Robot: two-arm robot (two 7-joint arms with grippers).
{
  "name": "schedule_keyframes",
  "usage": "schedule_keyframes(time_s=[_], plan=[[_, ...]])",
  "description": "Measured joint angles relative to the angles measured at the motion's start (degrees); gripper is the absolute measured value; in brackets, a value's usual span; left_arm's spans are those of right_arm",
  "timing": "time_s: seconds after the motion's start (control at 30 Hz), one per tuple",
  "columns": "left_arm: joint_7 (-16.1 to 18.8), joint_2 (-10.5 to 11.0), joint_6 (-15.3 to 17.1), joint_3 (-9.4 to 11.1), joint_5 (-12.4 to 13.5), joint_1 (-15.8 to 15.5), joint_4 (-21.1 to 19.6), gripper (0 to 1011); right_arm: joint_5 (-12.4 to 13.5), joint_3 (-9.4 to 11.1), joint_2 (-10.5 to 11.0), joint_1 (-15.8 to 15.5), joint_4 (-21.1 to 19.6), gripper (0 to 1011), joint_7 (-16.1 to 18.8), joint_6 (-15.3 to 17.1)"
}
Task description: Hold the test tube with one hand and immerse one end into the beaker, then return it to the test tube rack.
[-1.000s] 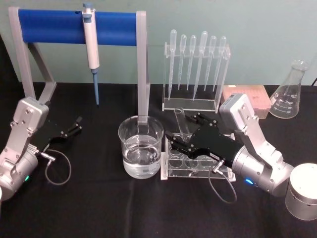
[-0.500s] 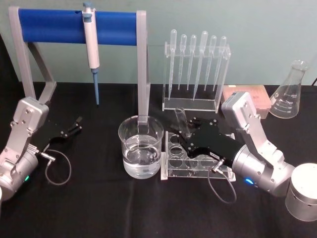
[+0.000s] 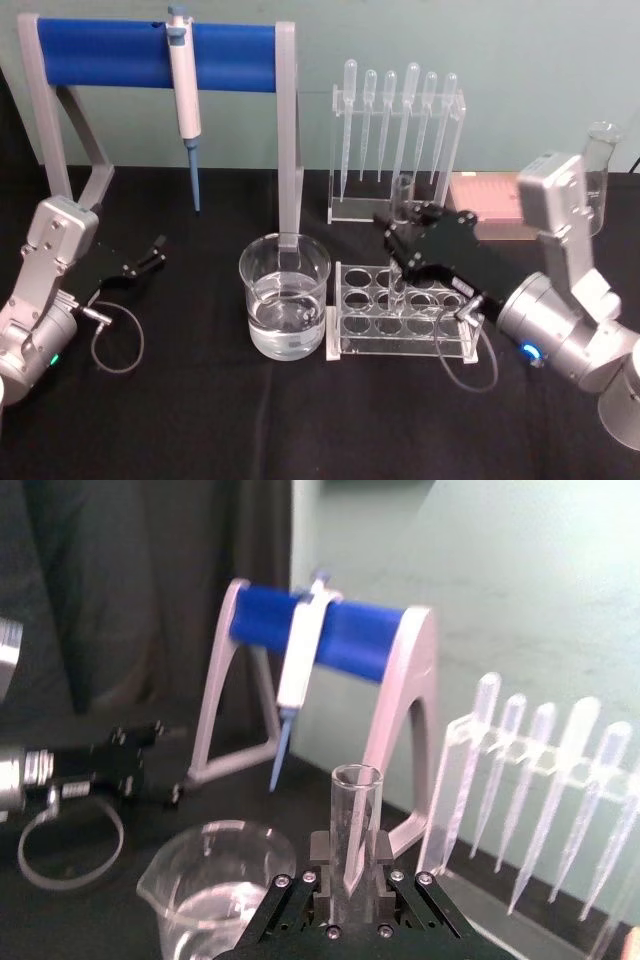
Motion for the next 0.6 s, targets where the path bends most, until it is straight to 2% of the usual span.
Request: schedule_keyframes(time_s=[0.23, 0.4, 0.6], plan=[[0.00, 0.00, 0.00, 0.00, 0.00, 0.00, 0.00, 1000, 3.18, 2.34, -0.80, -1.22, -3.58, 226, -1.55, 2.08], [0.00, 0.00, 0.00, 0.00, 0.00, 0.00, 0.00, 1000, 4.77, 2.68, -0.98, -1.11, -4.88, 227, -2.31, 4.31], [0.00, 0.00, 0.00, 0.00, 0.00, 0.00, 0.00, 1000, 5.51, 2.63, -0.88, -0.89, -5.60, 227, -3.01, 5.73]])
